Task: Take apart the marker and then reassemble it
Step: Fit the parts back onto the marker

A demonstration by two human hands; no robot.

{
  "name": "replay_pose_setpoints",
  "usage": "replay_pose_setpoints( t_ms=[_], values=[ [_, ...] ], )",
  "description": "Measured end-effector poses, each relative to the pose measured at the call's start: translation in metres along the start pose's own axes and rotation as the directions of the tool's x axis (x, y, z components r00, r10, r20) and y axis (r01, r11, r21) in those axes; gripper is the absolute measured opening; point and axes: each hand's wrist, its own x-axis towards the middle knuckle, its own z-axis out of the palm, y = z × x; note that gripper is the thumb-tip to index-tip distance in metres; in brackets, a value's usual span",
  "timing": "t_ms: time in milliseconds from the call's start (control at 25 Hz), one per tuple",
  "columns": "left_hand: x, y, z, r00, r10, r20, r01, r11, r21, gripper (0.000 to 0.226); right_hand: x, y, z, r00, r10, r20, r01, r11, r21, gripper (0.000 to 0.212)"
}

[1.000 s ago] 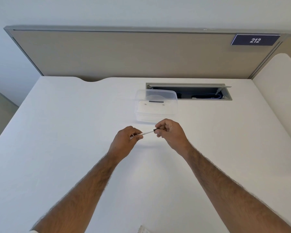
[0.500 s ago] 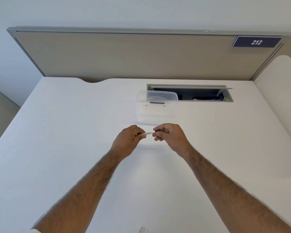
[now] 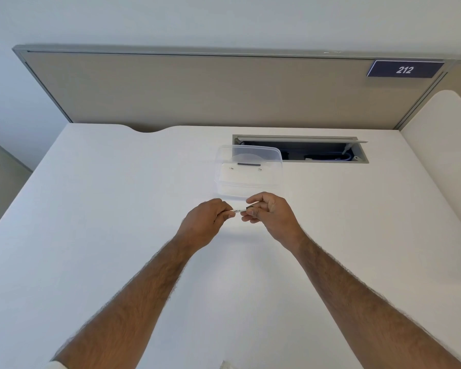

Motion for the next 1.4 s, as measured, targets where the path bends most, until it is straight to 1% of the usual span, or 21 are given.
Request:
replay_pose_setpoints(
  t_ms=[120,320,480,600,760,1000,1080,1160,1240,1320,1400],
  values=[
    [0.001,0.003,0.0,1.0,0.003,-0.031,-0.004,1.0,-0.024,0.017,0.002,-0.003,-0.001,1.0,-0.007,0.002,0.007,1.0,0.004,0.008],
    [-0.001,0.005,-0.001,0.999,-0.006,-0.051,0.003,0.997,-0.072,0.018,0.004,-0.004,0.0,1.0,-0.028,0.003,0.028,0.996,-0.083,0.01],
    [-0.001,0.006,-0.003,0.999,-0.019,-0.051,0.016,0.998,-0.054,0.018,0.003,-0.001,0.003,0.999,-0.032,-0.006,0.031,0.99,-0.14,0.014],
    [0.0,0.005,-0.005,0.999,-0.033,-0.023,0.032,0.999,-0.04,0.018,0.002,0.0,0.003,1.0,-0.027,0.004,0.027,0.986,-0.165,0.014],
    [0.001,0.007,-0.004,0.999,0.04,0.016,-0.039,0.999,-0.026,0.028,0.002,-0.001,-0.001,1.0,-0.024,0.014,0.026,0.99,-0.139,0.011],
    [0.003,0.013,-0.005,1.0,-0.003,-0.028,0.005,0.999,0.045,0.019,0.001,0.004,-0.004,0.999,-0.045,0.03,0.05,0.979,-0.199,0.017],
    [0.004,0.014,-0.007,0.999,0.002,-0.038,0.0,0.999,0.033,0.017,0.001,0.005,-0.004,0.998,-0.043,0.035,0.049,0.979,-0.197,0.017],
    [0.005,0.014,-0.009,0.999,0.003,-0.038,-0.003,1.0,0.013,0.015,0.0,0.002,-0.003,0.998,-0.047,0.03,0.052,0.983,-0.177,0.013],
    [0.004,0.015,-0.01,0.999,0.029,-0.022,-0.029,1.0,0.008,0.019,0.001,-0.001,-0.002,0.998,-0.056,0.019,0.058,0.986,-0.154,0.011],
    [0.003,0.016,-0.01,0.998,0.065,-0.01,-0.065,0.998,0.001,0.026,0.002,-0.004,0.0,0.997,-0.072,0.023,0.075,0.982,-0.174,0.013],
    [0.004,0.019,-0.011,0.996,0.078,-0.03,-0.079,0.997,-0.012,0.024,0.001,-0.005,0.003,0.997,-0.079,0.025,0.082,0.977,-0.198,0.017]
  ],
)
